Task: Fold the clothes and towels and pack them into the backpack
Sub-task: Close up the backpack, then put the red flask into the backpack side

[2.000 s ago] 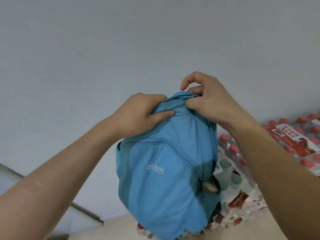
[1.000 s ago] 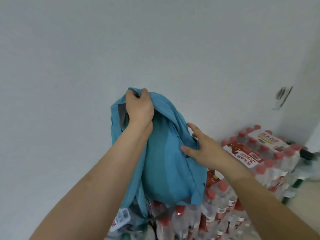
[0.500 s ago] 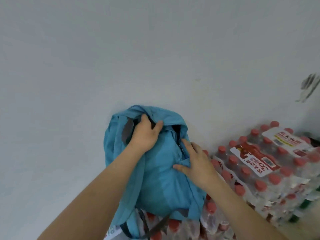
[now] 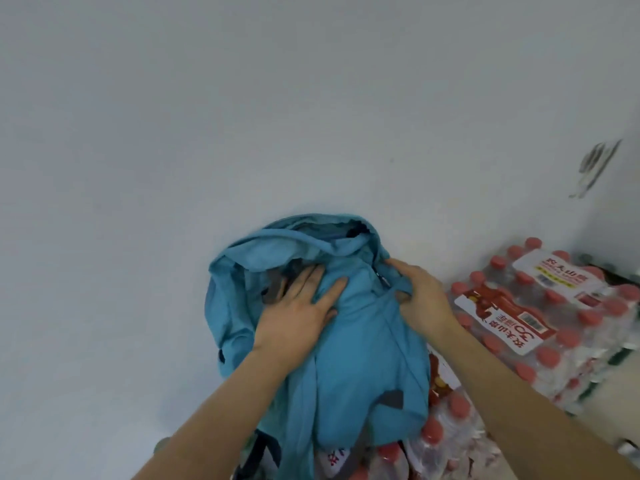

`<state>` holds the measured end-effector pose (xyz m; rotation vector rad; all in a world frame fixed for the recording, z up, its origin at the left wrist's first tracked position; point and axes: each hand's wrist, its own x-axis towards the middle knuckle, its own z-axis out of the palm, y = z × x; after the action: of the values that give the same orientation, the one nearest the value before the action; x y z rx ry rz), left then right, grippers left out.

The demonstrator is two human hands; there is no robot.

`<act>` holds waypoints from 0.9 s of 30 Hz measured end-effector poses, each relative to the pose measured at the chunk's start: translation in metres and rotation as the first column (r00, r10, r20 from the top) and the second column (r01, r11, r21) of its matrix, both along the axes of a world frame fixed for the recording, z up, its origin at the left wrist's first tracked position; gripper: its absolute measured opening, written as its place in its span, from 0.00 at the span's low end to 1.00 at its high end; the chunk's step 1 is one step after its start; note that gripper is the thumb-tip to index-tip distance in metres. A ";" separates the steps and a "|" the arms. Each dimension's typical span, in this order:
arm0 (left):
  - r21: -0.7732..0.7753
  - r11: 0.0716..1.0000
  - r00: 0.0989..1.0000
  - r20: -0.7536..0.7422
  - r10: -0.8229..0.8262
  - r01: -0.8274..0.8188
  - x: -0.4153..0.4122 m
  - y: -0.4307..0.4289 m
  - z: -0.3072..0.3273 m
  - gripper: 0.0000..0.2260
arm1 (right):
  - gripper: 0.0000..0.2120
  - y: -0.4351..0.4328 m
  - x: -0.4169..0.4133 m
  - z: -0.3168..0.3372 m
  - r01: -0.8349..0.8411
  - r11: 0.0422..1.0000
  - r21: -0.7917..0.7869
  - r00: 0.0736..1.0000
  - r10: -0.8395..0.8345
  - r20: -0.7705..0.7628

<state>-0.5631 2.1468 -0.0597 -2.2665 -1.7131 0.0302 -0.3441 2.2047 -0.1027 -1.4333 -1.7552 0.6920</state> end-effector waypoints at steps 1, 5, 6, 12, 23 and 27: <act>0.002 1.000 1.000 0.007 -0.008 0.008 0.003 0.005 -0.003 0.23 | 0.26 0.005 0.002 0.000 0.008 1.000 -0.003 1.000 -0.008 0.019; -0.002 1.000 0.999 0.041 0.020 -0.020 0.013 -0.002 -0.001 0.23 | 0.25 -0.007 -0.001 0.009 0.006 0.998 -0.062 0.997 -0.001 0.072; -0.009 0.999 0.998 0.041 0.050 -0.050 0.017 -0.008 0.004 0.24 | 0.26 -0.016 0.000 0.016 0.014 0.998 -0.056 0.996 -0.009 0.084; 0.120 0.992 0.999 -0.030 0.029 -0.025 0.055 -0.050 0.044 0.22 | 0.27 -0.058 0.021 0.039 -0.023 1.000 -0.020 0.999 0.023 0.034; -0.039 0.921 0.833 0.444 -0.331 0.387 0.135 -0.039 0.058 0.13 | 0.18 -0.095 0.110 0.054 0.165 0.976 -0.140 0.982 -0.176 -0.069; -0.031 0.882 0.704 0.615 -0.354 0.470 0.184 -0.018 0.053 0.11 | 0.10 -0.101 0.158 0.049 0.296 0.950 -0.093 0.953 -0.301 -0.038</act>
<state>-0.3792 2.1290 -0.0063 -2.9817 -1.4177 -0.7317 -0.1859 2.1034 -0.0539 -1.6809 -1.4410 0.6415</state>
